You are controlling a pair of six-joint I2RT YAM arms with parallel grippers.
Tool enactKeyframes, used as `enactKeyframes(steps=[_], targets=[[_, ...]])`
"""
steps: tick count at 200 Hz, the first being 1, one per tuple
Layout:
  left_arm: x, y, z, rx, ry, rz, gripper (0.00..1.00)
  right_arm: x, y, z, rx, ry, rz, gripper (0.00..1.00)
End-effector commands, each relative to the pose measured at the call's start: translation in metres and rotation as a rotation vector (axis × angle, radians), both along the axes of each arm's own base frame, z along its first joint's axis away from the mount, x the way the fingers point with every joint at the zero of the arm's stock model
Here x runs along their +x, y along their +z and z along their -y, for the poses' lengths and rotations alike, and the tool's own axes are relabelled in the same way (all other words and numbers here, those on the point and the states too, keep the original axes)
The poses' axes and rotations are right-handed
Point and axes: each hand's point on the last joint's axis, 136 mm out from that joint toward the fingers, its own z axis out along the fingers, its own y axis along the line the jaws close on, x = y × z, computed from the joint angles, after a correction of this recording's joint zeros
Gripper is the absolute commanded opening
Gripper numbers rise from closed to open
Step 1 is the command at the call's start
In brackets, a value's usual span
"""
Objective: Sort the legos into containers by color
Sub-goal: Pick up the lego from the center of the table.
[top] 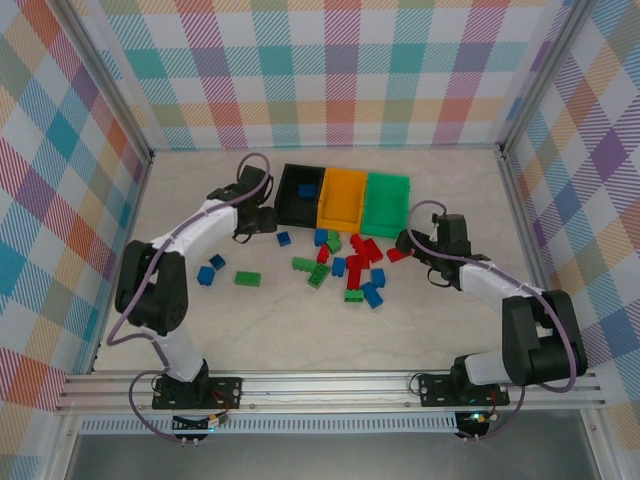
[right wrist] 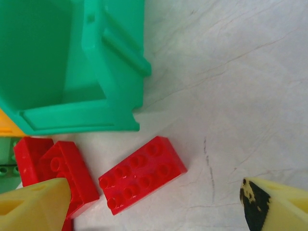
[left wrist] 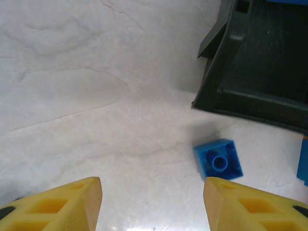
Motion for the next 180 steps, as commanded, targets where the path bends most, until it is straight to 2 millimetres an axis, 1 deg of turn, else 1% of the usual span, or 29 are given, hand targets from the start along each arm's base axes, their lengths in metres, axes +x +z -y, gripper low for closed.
enactKeyframes(steps=[1,13,21,40,54,67,81,83,86,99,123,136,159,172,180], targets=[[-0.005,0.007,-0.012,0.024,0.04,0.08,0.57,0.001,-0.008,-0.012,0.048,0.01,-0.038,0.86],[-0.012,0.006,-0.017,0.034,0.043,0.098,0.57,0.001,-0.016,-0.018,0.042,0.026,-0.054,0.77],[-0.016,0.005,-0.019,0.036,0.038,0.114,0.57,-0.001,-0.021,-0.024,0.012,0.052,-0.077,0.73],[-0.022,0.004,-0.024,0.047,0.031,0.143,0.57,-0.001,-0.026,-0.033,-0.104,0.084,-0.114,0.74],[-0.026,0.001,-0.026,0.043,0.027,0.151,0.57,-0.001,-0.031,-0.039,-0.128,0.089,-0.152,0.75],[-0.029,-0.003,-0.025,0.023,0.016,0.16,0.57,-0.001,-0.035,-0.04,-0.138,0.065,-0.183,0.76],[-0.033,-0.006,-0.022,-0.002,0.008,0.162,0.57,0.0,-0.036,-0.04,-0.147,0.035,-0.202,0.76],[-0.028,-0.002,-0.02,-0.014,0.009,0.187,0.57,0.0,-0.037,-0.039,-0.15,0.03,-0.205,0.76],[-0.027,-0.001,-0.019,-0.021,0.009,0.196,0.57,0.001,-0.037,-0.039,-0.156,0.022,-0.21,0.76],[-0.029,-0.003,-0.016,-0.043,-0.002,0.203,0.57,0.003,-0.036,-0.035,-0.197,-0.009,-0.228,0.76],[-0.035,-0.005,-0.013,-0.081,-0.009,0.224,0.57,0.002,-0.037,-0.018,-0.3,-0.077,-0.272,0.75],[-0.037,-0.007,-0.009,-0.114,-0.017,0.236,0.57,0.003,-0.039,-0.014,-0.328,-0.089,-0.287,0.75],[-0.039,-0.005,0.0,-0.161,-0.027,0.19,0.57,0.006,-0.045,-0.025,-0.306,-0.042,-0.308,0.74],[-0.039,-0.003,0.01,-0.215,-0.051,0.185,0.57,0.006,-0.048,-0.03,-0.297,-0.036,-0.318,0.74],[-0.041,-0.005,0.014,-0.239,-0.067,0.181,0.57,0.006,-0.05,-0.032,-0.291,-0.035,-0.325,0.72]])
